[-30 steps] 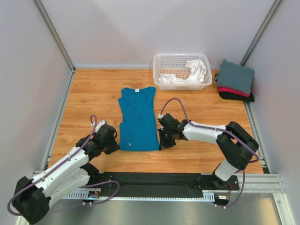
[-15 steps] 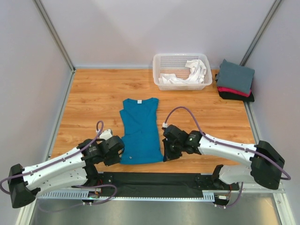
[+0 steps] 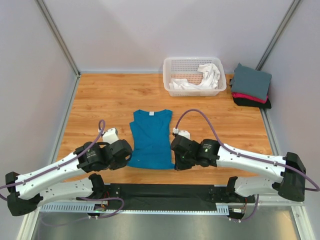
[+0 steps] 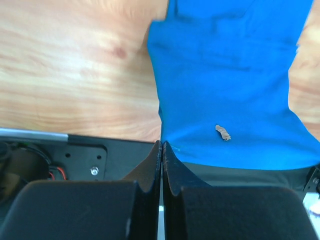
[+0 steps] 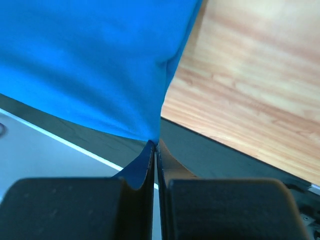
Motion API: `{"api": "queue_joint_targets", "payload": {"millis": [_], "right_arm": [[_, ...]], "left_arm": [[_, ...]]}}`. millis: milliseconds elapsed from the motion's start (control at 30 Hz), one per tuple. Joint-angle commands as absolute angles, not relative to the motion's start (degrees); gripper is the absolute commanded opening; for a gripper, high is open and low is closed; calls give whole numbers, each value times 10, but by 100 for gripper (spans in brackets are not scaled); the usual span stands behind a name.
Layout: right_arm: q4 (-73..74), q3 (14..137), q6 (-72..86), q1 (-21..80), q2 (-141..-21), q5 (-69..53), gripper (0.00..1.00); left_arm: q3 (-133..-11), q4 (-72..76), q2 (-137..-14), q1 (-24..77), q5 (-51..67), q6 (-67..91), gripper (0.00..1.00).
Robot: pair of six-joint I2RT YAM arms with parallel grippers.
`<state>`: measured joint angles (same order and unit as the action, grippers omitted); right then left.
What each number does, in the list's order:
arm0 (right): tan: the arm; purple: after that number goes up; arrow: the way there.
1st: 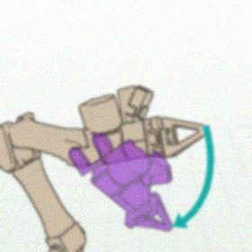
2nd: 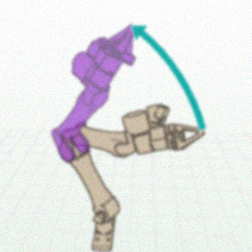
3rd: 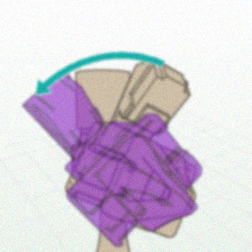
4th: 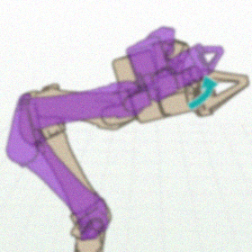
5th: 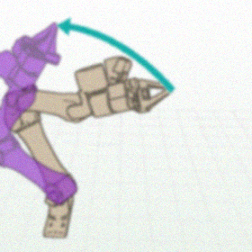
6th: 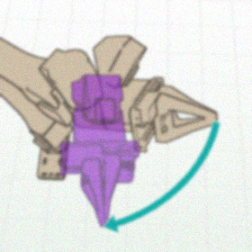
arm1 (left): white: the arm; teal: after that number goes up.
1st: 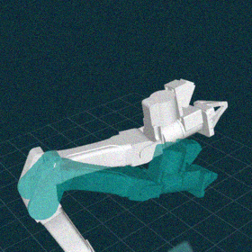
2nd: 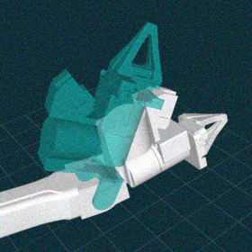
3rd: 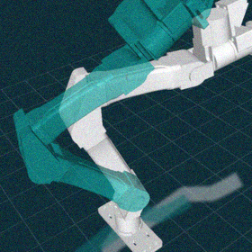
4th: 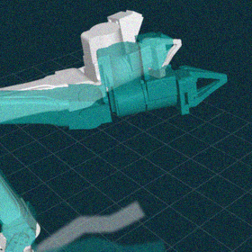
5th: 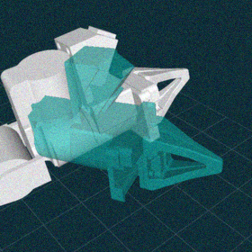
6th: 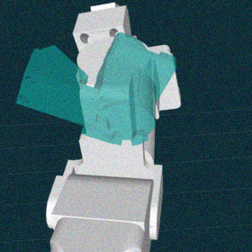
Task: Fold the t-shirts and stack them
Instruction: Fold the tshirt
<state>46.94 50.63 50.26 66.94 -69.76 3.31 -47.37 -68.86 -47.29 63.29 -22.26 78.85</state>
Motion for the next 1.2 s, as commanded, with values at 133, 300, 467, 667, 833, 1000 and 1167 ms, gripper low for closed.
{"api": "queue_joint_targets", "payload": {"millis": [133,300,467,667,833,1000,1167], "right_arm": [[571,620,457,625,-693,160,0],[569,653,425,585,-729,184,0],[548,690,394,553,-748,203,1],[526,724,372,528,-761,222,0],[501,739,348,512,-767,228,1],[481,748,340,490,-781,219,0],[457,756,334,476,-809,214,0]], "left_arm": [[-546,-757,-518,603,-327,707,0],[-552,-676,-523,509,-302,590,0],[-574,-634,-549,471,-291,521,0],[-594,-598,-569,430,-287,470,0],[-604,-571,-577,396,-275,440,0],[-604,-549,-591,373,-254,426,0],[-592,-532,-601,349,-233,431,0]]}}
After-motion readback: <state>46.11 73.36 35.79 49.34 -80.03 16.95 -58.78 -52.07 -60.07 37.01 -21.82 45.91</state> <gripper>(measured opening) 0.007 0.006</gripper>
